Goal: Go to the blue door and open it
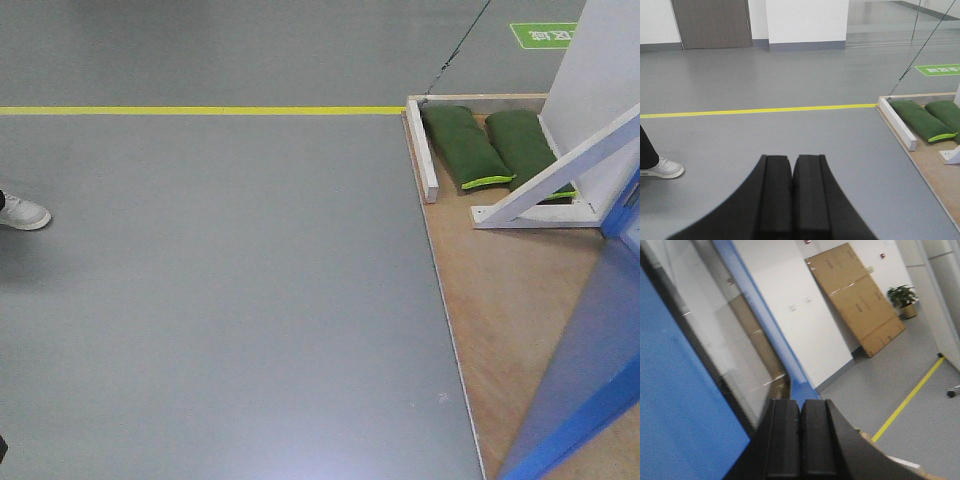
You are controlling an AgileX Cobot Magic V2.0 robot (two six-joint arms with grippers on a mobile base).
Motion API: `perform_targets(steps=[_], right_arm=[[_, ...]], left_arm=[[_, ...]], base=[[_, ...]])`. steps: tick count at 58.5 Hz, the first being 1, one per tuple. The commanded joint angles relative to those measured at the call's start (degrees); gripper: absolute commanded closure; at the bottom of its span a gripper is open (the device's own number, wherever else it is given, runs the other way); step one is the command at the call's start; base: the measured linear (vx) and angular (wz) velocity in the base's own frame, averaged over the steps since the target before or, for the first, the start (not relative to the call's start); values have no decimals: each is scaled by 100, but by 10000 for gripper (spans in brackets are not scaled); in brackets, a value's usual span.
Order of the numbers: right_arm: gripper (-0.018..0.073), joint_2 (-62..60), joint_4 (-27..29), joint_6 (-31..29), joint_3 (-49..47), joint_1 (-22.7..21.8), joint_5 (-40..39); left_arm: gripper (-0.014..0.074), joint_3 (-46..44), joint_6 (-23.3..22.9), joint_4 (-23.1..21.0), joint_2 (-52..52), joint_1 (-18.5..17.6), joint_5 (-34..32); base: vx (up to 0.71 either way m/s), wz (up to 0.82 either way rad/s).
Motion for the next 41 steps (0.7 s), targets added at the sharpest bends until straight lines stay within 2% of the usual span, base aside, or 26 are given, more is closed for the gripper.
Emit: perform_targets(steps=[1, 16, 17, 41], right_arm=[[547, -260, 106, -99, -210, 442, -266], [547, -260, 106, -99, -210, 1494, -241], [547, -260, 106, -99, -210, 1861, -246], [547, -209, 106, -104, -210, 3477, -258]], left_arm=[[524, -152, -5, -34, -66, -16, -443], [524, -152, -5, -34, -66, -16, -443], [524, -152, -5, -34, -66, -16, -443], [524, -152, -5, -34, -66, -16, -443]], base=[[0, 0], [0, 0], [0, 0], [0, 0]])
